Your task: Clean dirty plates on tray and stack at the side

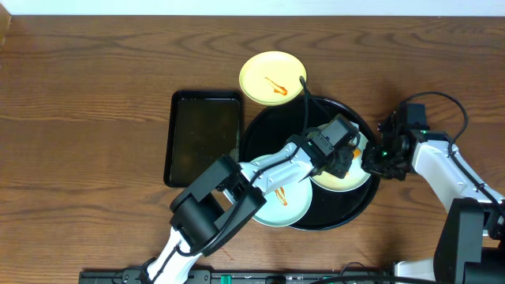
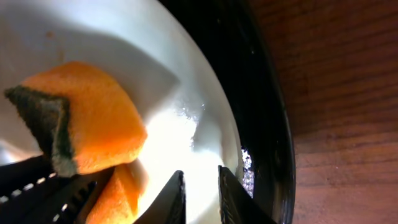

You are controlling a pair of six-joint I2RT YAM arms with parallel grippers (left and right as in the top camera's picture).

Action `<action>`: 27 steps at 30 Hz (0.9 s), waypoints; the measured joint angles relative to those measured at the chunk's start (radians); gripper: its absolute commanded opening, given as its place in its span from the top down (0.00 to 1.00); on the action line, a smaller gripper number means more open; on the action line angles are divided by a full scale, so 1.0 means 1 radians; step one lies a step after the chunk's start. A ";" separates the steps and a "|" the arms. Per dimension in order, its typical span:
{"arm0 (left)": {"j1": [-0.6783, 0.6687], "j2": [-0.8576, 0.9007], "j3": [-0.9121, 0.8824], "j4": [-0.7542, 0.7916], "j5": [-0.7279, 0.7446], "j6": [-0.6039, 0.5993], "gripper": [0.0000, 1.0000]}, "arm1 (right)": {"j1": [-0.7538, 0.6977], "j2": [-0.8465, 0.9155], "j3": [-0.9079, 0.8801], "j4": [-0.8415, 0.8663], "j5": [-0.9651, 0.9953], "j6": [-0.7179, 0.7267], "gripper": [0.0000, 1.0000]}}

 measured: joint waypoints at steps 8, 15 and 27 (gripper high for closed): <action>-0.001 0.000 0.000 -0.002 0.015 0.000 0.92 | 0.000 -0.004 -0.061 0.046 0.002 0.031 0.99; 0.038 0.000 0.000 -0.001 -0.023 0.000 0.92 | 0.000 -0.004 -0.061 0.038 0.002 0.031 0.99; 0.163 -0.030 0.006 -0.137 -0.014 -0.024 0.92 | 0.000 -0.005 -0.061 0.034 0.000 0.031 0.99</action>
